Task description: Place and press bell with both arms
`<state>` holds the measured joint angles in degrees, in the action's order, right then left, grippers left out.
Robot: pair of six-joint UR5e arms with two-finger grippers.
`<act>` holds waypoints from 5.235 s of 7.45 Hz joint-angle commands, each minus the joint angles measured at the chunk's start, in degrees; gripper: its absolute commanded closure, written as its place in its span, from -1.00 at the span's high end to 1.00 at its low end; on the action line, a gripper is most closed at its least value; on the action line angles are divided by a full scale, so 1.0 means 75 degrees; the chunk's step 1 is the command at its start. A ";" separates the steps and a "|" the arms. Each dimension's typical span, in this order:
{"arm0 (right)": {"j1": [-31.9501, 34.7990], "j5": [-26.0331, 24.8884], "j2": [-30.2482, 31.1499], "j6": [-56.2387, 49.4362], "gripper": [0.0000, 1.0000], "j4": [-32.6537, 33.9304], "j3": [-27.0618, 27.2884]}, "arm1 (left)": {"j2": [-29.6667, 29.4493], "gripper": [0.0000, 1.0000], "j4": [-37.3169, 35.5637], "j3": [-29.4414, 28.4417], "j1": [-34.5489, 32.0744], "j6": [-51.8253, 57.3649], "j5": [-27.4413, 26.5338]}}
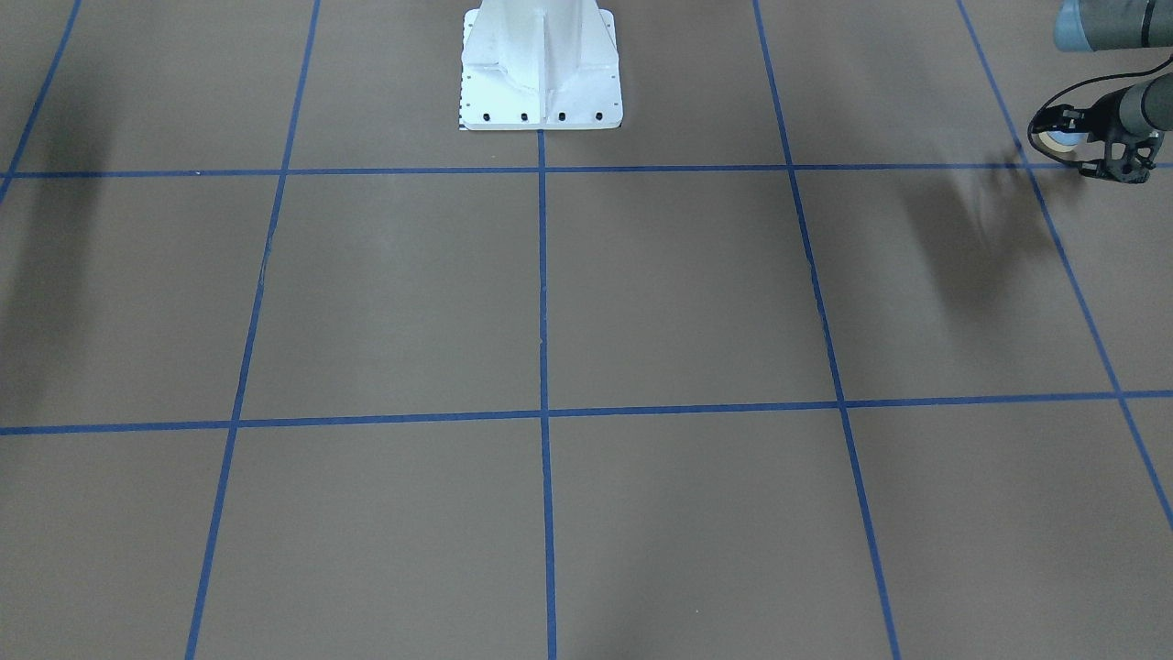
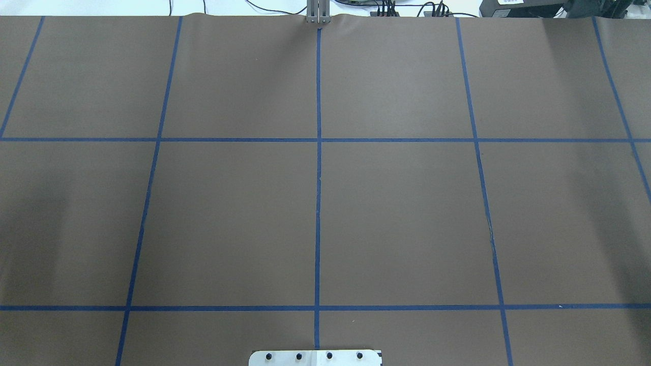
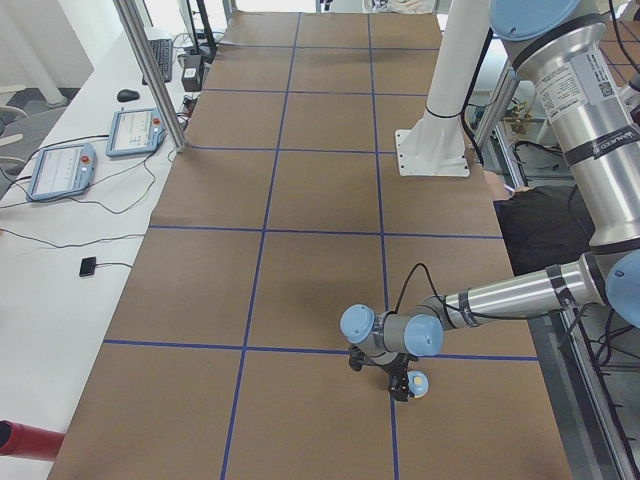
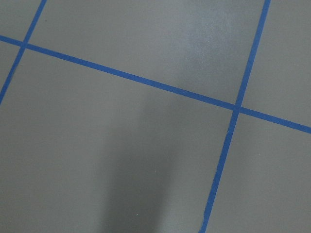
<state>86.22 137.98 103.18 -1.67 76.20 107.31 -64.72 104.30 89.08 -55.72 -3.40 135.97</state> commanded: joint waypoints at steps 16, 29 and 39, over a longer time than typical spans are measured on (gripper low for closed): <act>0.0000 0.0001 -0.0023 0.0000 1.00 0.0012 0.0000 | 0.0282 -0.28 0.0203 0.0703 0.0128 -0.0039 0.0023; 0.0000 0.0013 -0.0082 0.0023 1.00 0.0012 0.0012 | -0.9197 -0.26 -0.6596 -0.0746 0.0580 -0.3277 -0.0012; -0.0035 0.0060 -0.0094 0.0223 1.00 0.0023 0.0047 | -1.2066 -0.04 -0.2106 -0.5022 0.2681 -0.7210 -0.0047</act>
<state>85.99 138.38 102.48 0.00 76.36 107.64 -154.88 87.42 51.96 -36.98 -56.74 135.71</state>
